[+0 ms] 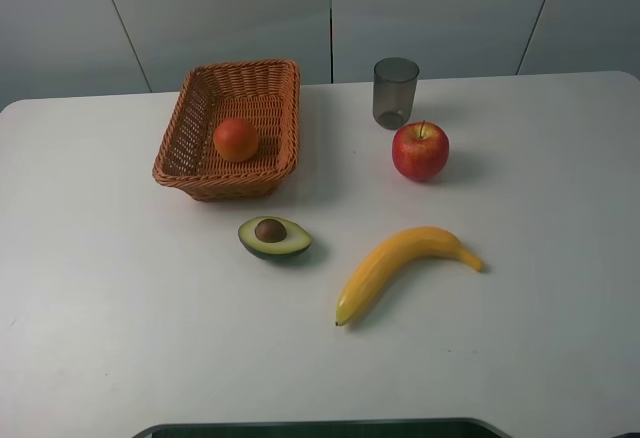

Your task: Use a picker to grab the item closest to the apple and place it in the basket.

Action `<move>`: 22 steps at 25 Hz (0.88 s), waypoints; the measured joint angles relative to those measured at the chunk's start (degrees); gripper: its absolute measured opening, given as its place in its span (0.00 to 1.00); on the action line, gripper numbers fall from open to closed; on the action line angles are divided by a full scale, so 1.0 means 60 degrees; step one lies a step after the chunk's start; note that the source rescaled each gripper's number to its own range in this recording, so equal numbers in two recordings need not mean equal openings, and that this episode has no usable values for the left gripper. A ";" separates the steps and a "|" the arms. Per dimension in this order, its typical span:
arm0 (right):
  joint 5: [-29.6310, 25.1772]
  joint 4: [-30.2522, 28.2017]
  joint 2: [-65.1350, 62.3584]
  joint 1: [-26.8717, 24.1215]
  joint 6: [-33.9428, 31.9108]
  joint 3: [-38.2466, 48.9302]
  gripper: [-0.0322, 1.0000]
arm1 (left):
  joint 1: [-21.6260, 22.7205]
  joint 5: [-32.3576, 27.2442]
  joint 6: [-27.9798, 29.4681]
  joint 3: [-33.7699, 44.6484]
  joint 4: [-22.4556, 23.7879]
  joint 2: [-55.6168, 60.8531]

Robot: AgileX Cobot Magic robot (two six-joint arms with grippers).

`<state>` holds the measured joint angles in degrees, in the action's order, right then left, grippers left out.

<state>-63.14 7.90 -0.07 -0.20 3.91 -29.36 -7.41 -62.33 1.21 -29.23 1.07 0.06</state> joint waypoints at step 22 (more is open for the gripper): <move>0.0038 -0.0403 0.0000 0.0000 -0.0412 0.0000 1.00 | 0.0000 0.0000 0.0000 0.0000 0.0000 0.0000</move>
<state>-62.91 5.48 -0.07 -0.20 1.44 -29.36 -7.41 -62.33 1.21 -29.23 1.07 0.06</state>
